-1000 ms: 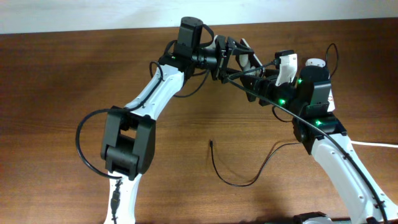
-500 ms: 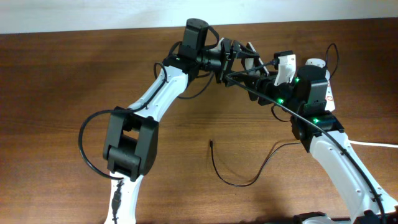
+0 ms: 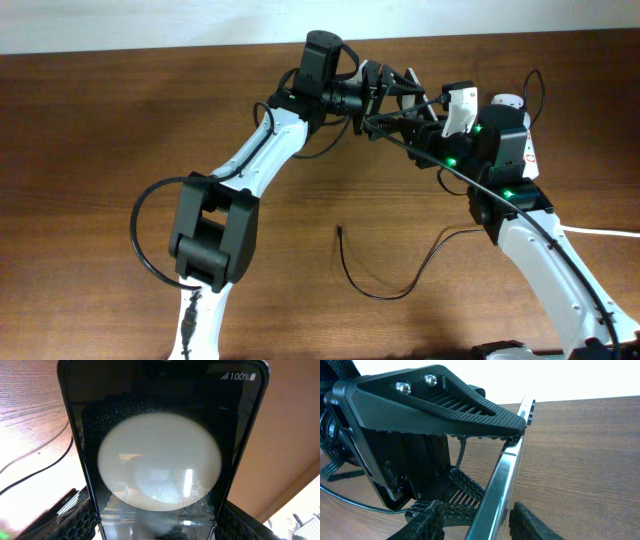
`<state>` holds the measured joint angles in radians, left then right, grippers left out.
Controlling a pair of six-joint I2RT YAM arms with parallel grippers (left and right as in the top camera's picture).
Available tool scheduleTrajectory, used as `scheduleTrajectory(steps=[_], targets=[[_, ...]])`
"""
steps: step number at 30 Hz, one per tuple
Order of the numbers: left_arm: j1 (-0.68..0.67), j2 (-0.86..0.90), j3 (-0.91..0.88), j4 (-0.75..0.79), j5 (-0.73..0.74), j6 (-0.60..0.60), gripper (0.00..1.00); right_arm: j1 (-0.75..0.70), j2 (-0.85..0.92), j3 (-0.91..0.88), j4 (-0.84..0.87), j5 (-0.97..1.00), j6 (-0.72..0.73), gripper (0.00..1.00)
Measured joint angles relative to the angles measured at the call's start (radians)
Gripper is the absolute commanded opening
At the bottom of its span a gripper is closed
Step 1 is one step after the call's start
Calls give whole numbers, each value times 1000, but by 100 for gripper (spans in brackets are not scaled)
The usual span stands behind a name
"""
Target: Plug charger to phone and switch on socket
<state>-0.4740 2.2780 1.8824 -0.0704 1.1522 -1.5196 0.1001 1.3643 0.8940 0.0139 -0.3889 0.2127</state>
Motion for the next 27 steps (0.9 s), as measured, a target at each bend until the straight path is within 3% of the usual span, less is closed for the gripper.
scheduleTrajectory(steps=[9,10,12,13,19,27], targets=[[3,0,0,1,4,-5,0,-8,0,0,-2,51,5,7],[5,0,0,1,7,-7,14,-9,0,0,-2,62,-2,4],[5,0,0,1,7,-10,79,-9,0,0,-2,68,-6,4],[5,0,0,1,7,-10,99,-9,0,0,-2,68,-7,4],[-8,0,1,7,51,-14,99,-1,6,0,-3,50,-2,4],[105,0,1,8,77,8,99,-3,7,0,-3,121,35,4]])
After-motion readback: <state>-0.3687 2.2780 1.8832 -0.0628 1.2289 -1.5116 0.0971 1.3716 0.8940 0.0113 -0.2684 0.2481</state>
